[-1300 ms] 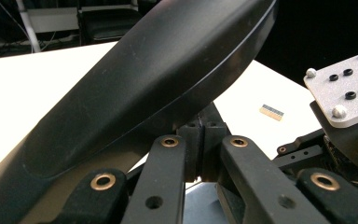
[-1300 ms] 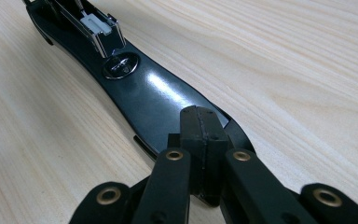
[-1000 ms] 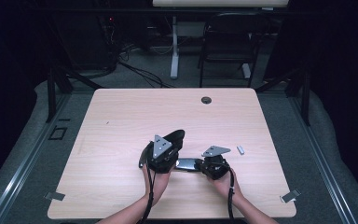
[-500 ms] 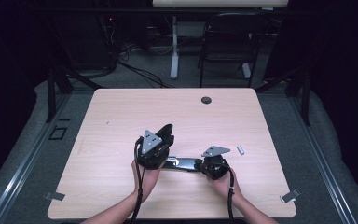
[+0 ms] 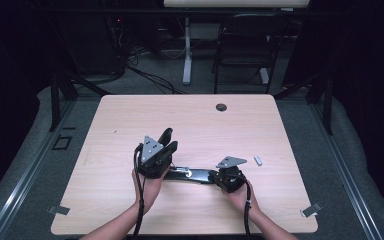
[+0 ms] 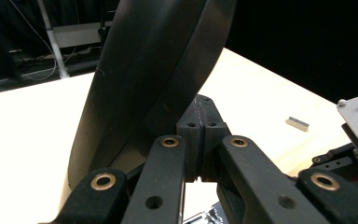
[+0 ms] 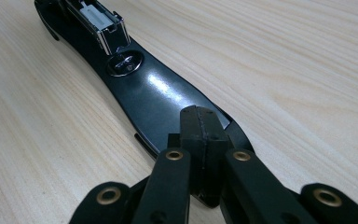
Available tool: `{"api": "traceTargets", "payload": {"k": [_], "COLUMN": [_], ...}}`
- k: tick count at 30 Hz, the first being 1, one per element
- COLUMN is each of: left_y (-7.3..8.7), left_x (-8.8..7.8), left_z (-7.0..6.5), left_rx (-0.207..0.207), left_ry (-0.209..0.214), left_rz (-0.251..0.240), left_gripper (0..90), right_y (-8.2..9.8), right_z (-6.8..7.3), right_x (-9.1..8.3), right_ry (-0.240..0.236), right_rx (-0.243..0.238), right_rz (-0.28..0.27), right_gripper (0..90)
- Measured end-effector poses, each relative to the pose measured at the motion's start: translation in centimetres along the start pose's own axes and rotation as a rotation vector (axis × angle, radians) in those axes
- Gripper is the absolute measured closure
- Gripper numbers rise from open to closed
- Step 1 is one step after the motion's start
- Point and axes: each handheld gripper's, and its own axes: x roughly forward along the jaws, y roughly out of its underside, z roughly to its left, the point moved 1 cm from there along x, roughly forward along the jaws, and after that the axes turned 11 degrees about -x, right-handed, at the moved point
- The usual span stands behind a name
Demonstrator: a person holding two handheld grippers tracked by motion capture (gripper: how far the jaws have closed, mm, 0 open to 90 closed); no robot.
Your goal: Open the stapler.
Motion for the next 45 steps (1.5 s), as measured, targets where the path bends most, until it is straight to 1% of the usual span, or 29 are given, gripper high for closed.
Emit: {"api": "traceTargets", "payload": {"k": [4,10,12,15,20,22,25,27,36,40,42,44,45], "left_y": [-0.1,-0.3,-0.4,-0.5,-0.8,-0.8,-0.8,-0.9,-0.9,-0.9,-0.9,-0.9,-0.9], "left_x": [-0.3,-0.6,-0.6,-0.8,-1.4,-1.7,-2.0,-2.1,-2.2,-2.3,-2.3,-2.4,-2.4], "left_z": [0.4,0.8,1.0,1.3,2.5,2.9,3.5,3.7,3.9,3.9,4.0,4.1,4.2], "left_rx": [0.0,0.01,0.011,0.019,-0.001,0.0,-0.015,-0.017,-0.009,-0.013,-0.025,-0.027,-0.03], "left_ry": [-0.01,-0.019,-0.02,-0.031,-0.055,-0.059,-0.065,-0.061,-0.06,-0.065,-0.063,-0.068,-0.068], "left_rz": [-0.012,-0.006,-0.012,-0.01,-0.026,-0.025,-0.033,-0.034,-0.029,-0.032,-0.036,-0.037,-0.039], "left_gripper": [90.0,90.0,90.0,90.0,90.0,90.0,90.0,90.0,90.0,90.0,90.0,90.0,90.0], "right_y": [0.0,0.0,0.0,0.0,0.0,0.0,-0.1,-0.1,-0.1,-0.1,-0.1,-0.1,-0.1], "right_z": [0.0,0.1,0.1,0.1,0.1,0.1,0.2,0.2,0.2,0.2,0.2,0.2,0.3], "right_x": [0.0,0.0,0.0,0.0,0.0,0.0,0.1,0.1,0.1,0.1,0.1,0.0,0.1], "right_ry": [0.001,0.005,0.004,0.007,0.005,0.007,0.003,0.007,0.009,0.008,0.008,0.009,0.009], "right_rx": [-0.001,-0.001,0.0,-0.003,-0.008,-0.004,0.003,0.003,0.002,0.0,0.0,-0.008,-0.002], "right_rz": [0.001,0.002,0.0,0.0,0.001,-0.001,-0.005,-0.003,-0.004,-0.004,-0.004,0.002,-0.004], "right_gripper": [90.0,90.0,90.0,90.0,90.0,90.0,90.0,90.0,90.0,90.0,90.0,90.0,90.0]}}
